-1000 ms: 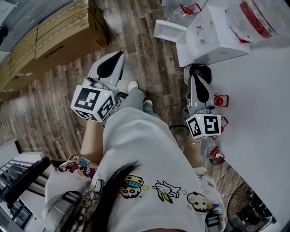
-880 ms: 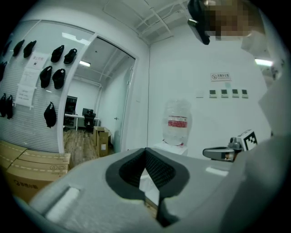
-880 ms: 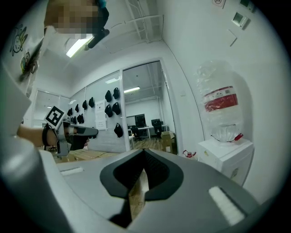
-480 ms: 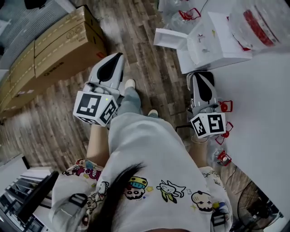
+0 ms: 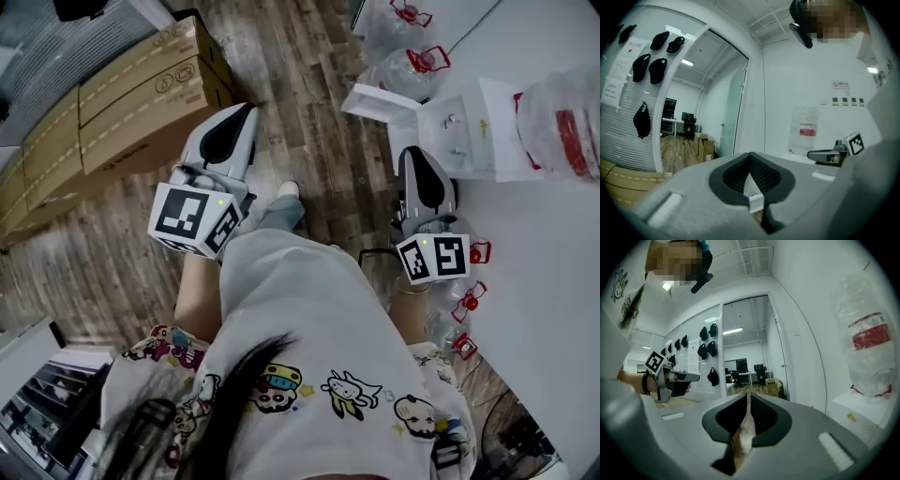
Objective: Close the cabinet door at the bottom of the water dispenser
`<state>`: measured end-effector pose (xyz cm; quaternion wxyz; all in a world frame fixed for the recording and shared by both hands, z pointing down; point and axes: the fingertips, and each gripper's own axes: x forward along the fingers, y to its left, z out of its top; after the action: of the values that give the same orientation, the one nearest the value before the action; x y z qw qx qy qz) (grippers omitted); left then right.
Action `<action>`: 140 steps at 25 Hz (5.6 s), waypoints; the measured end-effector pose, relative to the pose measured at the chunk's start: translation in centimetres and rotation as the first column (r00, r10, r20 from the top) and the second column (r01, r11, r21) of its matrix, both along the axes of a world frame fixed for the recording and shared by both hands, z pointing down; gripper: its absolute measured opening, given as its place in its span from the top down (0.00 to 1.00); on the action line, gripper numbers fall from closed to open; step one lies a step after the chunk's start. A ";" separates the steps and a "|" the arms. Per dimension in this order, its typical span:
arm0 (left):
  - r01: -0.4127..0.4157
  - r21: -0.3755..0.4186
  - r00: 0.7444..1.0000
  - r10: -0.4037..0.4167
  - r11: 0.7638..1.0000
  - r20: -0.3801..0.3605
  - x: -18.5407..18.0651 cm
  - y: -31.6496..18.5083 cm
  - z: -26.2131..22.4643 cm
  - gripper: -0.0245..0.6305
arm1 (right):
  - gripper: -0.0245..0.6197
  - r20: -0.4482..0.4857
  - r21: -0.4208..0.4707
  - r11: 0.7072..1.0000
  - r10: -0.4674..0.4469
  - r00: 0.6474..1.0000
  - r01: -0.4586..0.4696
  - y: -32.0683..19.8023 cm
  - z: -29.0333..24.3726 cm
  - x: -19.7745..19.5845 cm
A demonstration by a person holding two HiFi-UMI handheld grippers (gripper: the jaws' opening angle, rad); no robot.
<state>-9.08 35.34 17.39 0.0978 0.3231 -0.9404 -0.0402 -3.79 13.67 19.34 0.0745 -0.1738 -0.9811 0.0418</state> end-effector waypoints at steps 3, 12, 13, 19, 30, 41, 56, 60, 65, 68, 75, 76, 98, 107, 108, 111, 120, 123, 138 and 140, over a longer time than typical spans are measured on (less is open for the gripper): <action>-0.007 0.010 1.000 0.007 1.000 0.007 -2.4 1.5 0.1 0.96 | 0.91 0.005 0.016 1.000 0.015 1.000 -0.016 1.1 -0.2 -2.4; -0.007 0.102 1.000 0.009 0.995 -0.019 -6.5 5.7 0.8 0.87 | 0.82 -0.038 0.056 0.996 0.067 0.997 -0.065 3.6 -0.6 -5.5; -0.003 0.107 1.000 0.006 0.994 -0.024 -6.8 5.9 1.0 0.86 | 0.81 -0.044 0.060 0.996 0.068 0.997 -0.065 3.6 -0.5 -5.8; 0.039 0.109 0.998 -0.033 0.993 -0.052 -8.6 6.8 2.6 0.81 | 0.78 -0.070 0.055 0.997 0.061 0.996 -0.058 2.9 0.3 -8.2; -0.017 0.073 1.000 0.018 0.997 -0.007 -19.6 0.6 1.4 0.77 | 0.73 -0.043 -0.020 0.994 0.111 0.993 -0.112 -3.2 1.2 -18.2; -0.223 0.024 0.975 0.222 0.975 0.027 -29.4 -12.1 -1.5 0.75 | 0.70 -0.004 -0.057 0.958 0.281 0.960 -0.281 -13.5 -0.8 -23.7; -0.612 0.004 0.791 0.612 0.791 -0.021 -31.0 -27.5 -0.9 0.74 | 0.69 -0.058 -0.080 0.797 0.596 0.801 -0.598 -21.0 0.2 -19.7; -0.714 0.006 0.699 0.714 0.700 -0.042 -31.9 -29.9 0.1 0.74 | 0.69 -0.079 -0.058 0.714 0.693 0.716 -0.698 -21.3 1.0 -19.0; -0.793 -0.001 0.608 0.791 0.609 -0.062 -33.1 -31.9 1.3 0.74 | 0.69 -0.107 -0.054 0.617 0.778 0.619 -0.785 -21.2 2.0 -18.5; -0.842 0.003 0.538 0.839 0.540 -0.088 -33.0 -32.6 2.3 0.74 | 0.70 -0.122 -0.041 0.555 0.822 0.556 -0.831 -20.6 2.5 -17.8; -0.892 -0.003 0.449 0.883 0.453 -0.134 -32.5 -33.1 5.1 0.74 | 0.70 -0.137 -0.042 0.474 0.869 0.475 -0.879 -19.6 4.0 -17.3; -0.894 -0.004 0.444 0.885 0.448 -0.139 -32.4 -33.1 5.5 0.74 | 0.70 -0.142 -0.044 0.470 0.870 0.471 -0.882 -19.5 4.3 -17.3; -0.907 -0.051 0.414 0.866 0.417 -0.280 -28.9 -33.5 16.9 0.71 | 0.70 -0.248 -0.050 0.483 0.842 0.479 -0.874 -18.5 11.6 -16.0; -0.896 -0.084 0.433 0.816 0.436 -0.382 -27.7 -33.7 26.6 0.69 | 0.71 -0.302 -0.076 0.479 0.825 0.478 -0.875 -19.3 17.7 -15.8; -0.895 -0.091 0.435 0.810 0.437 -0.393 -27.5 -33.6 27.7 0.69 | 0.71 -0.311 -0.079 0.483 0.819 0.482 -0.872 -19.3 18.4 -15.8; -0.894 -0.108 0.437 0.791 0.436 -0.428 -26.9 -33.4 31.2 0.69 | 0.71 -0.338 -0.085 0.497 0.801 0.494 -0.864 -19.4 20.7 -16.0; -0.886 -0.180 0.455 0.720 0.428 -0.524 -25.2 -32.5 41.8 0.66 | 0.72 -0.414 -0.107 0.557 0.728 0.546 -0.824 -19.7 27.7 -16.2; -0.878 -0.207 0.470 0.690 0.432 -0.551 -25.4 -32.2 44.7 0.66 | 0.72 -0.432 -0.104 0.574 0.709 0.557 -0.812 -19.6 29.4 -16.7; -0.893 -0.294 0.447 0.610 0.340 -0.654 -26.2 -30.9 55.5 0.63 | 0.75 -0.506 -0.113 0.570 0.672 0.541 -0.814 -16.3 36.1 -18.3; -0.897 -0.305 0.441 0.601 0.320 -0.666 -26.0 -30.9 56.7 0.63 | 0.75 -0.512 -0.118 0.567 0.669 0.539 -0.816 -16.0 36.8 -18.5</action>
<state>-35.06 4.43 74.06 0.4124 0.6620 -0.5713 0.2556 -22.31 -2.31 56.11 0.2223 0.2699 -0.8954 0.2756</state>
